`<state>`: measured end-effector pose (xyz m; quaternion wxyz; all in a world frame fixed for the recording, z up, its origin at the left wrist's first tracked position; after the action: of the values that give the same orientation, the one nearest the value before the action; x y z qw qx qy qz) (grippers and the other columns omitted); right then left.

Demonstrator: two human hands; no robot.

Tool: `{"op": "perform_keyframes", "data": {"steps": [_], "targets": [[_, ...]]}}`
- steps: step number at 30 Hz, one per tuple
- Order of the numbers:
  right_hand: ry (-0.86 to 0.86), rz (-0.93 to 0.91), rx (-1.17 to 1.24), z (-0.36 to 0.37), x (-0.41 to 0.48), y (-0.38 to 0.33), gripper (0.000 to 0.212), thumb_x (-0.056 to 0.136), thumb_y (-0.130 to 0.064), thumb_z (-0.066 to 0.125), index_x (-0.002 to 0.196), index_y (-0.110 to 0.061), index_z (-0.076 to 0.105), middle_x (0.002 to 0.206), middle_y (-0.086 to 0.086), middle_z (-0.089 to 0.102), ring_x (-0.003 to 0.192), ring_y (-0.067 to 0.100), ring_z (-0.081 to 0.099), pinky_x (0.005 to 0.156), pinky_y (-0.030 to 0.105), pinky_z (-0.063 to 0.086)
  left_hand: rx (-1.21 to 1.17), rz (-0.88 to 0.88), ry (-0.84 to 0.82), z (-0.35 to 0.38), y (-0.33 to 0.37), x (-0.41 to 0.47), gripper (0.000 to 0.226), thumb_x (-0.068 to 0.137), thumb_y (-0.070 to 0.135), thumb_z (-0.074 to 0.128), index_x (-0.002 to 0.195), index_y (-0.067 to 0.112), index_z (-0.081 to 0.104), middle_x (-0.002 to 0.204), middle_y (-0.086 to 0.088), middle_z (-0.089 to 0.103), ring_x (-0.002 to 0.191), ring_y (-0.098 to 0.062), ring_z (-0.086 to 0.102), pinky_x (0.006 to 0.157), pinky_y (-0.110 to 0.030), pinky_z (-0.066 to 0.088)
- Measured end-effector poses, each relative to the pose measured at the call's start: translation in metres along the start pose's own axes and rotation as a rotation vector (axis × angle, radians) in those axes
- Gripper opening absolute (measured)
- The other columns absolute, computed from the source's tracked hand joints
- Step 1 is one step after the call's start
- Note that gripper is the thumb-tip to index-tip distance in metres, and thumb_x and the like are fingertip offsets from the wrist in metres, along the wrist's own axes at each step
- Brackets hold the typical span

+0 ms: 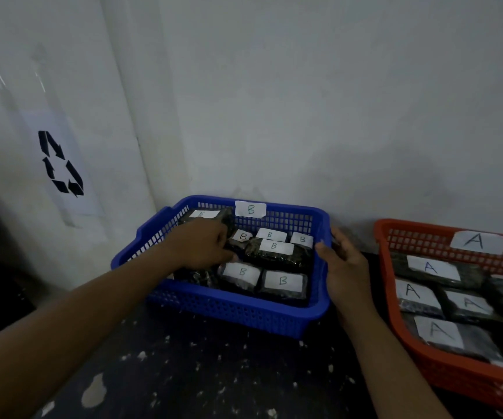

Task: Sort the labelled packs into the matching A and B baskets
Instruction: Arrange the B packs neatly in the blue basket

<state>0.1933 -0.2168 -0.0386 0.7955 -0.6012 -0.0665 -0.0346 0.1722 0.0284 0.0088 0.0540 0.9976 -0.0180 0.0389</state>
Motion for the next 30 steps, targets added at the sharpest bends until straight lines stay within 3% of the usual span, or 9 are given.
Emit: {"op": "perform_keyframes", "data": {"steps": [4,6,8,12,16,20,25,30], "targets": [[0.009,-0.002,0.004,-0.001,0.001,0.001,0.038,0.092,-0.007,0.058,0.123,-0.029,0.057,0.101,-0.01,0.068,0.091,0.013,0.068,0.072,0.027,0.055,0.105,-0.166,-0.286,0.02,-0.02,-0.022,0.055,0.069,0.081,0.051,0.075,0.027,0.058,0.078,0.008,0.062,0.072,-0.009,0.059,0.062,-0.028,0.045],[0.015,-0.001,0.009,-0.002,0.002,0.002,0.038,0.092,-0.007,0.059,0.122,-0.029,0.057,0.099,-0.012,0.068,0.088,0.009,0.067,0.07,0.025,0.054,0.075,-0.204,-0.339,0.027,-0.022,-0.027,0.059,0.066,0.081,0.056,0.074,0.022,0.062,0.075,0.006,0.065,0.07,-0.011,0.061,0.064,-0.028,0.045],[0.012,0.001,0.005,-0.002,0.002,0.002,0.033,0.091,-0.007,0.059,0.108,-0.035,0.062,0.092,-0.015,0.07,0.083,0.006,0.068,0.068,0.024,0.053,-0.051,-0.228,-0.367,0.029,-0.024,-0.027,0.058,0.066,0.071,0.067,0.075,0.013,0.068,0.074,-0.002,0.069,0.068,-0.015,0.062,0.064,-0.03,0.047],[-0.008,-0.004,-0.013,-0.001,0.002,0.001,0.037,0.091,-0.007,0.058,0.09,-0.043,0.06,0.077,-0.026,0.071,0.072,-0.003,0.068,0.056,0.013,0.051,-0.388,-0.257,-0.409,0.027,-0.033,-0.031,0.03,0.067,0.037,0.082,0.089,0.018,0.073,0.093,0.001,0.072,0.093,-0.02,0.065,0.085,-0.036,0.052],[-0.004,-0.005,-0.015,-0.002,0.003,0.003,0.036,0.091,-0.009,0.059,0.096,-0.044,0.059,0.083,-0.021,0.071,0.077,0.0,0.069,0.062,0.019,0.053,-0.716,-0.227,-0.39,0.019,-0.04,-0.035,0.033,0.071,0.004,0.078,0.1,0.015,0.068,0.102,-0.006,0.067,0.094,-0.025,0.064,0.081,-0.036,0.051],[0.015,0.006,0.007,-0.003,0.001,0.003,0.036,0.091,-0.009,0.061,0.114,-0.038,0.057,0.101,-0.011,0.068,0.09,0.011,0.067,0.073,0.029,0.053,-1.126,-0.121,-0.387,0.01,-0.038,-0.04,0.04,0.073,-0.019,0.058,0.105,0.005,0.06,0.112,-0.019,0.058,0.102,-0.035,0.058,0.088,-0.045,0.05],[0.021,0.012,0.025,-0.003,0.001,0.003,0.043,0.091,-0.009,0.06,0.129,-0.028,0.055,0.105,-0.008,0.067,0.091,0.012,0.067,0.071,0.028,0.053,-1.357,-0.085,-0.4,0.009,-0.038,-0.043,0.049,0.079,-0.022,0.046,0.118,0.005,0.06,0.125,-0.022,0.058,0.114,-0.038,0.058,0.086,-0.044,0.055],[0.022,0.008,0.022,-0.003,0.002,0.004,0.036,0.09,-0.009,0.061,0.106,-0.04,0.058,0.095,-0.015,0.068,0.083,0.007,0.069,0.066,0.024,0.053,-1.342,-0.058,-0.42,0.013,-0.026,-0.037,0.033,0.077,-0.005,0.061,0.11,-0.001,0.062,0.121,-0.026,0.058,0.11,-0.039,0.056,0.089,-0.047,0.049]]}}
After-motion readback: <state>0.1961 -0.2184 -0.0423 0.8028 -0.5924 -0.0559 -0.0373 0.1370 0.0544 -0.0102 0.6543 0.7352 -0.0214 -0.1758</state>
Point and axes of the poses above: each hand's wrist, its own x-axis towards the middle knuckle, its own z-axis out of the palm, y = z × x, the point moved 9 cm from there along x, towards the middle knuckle
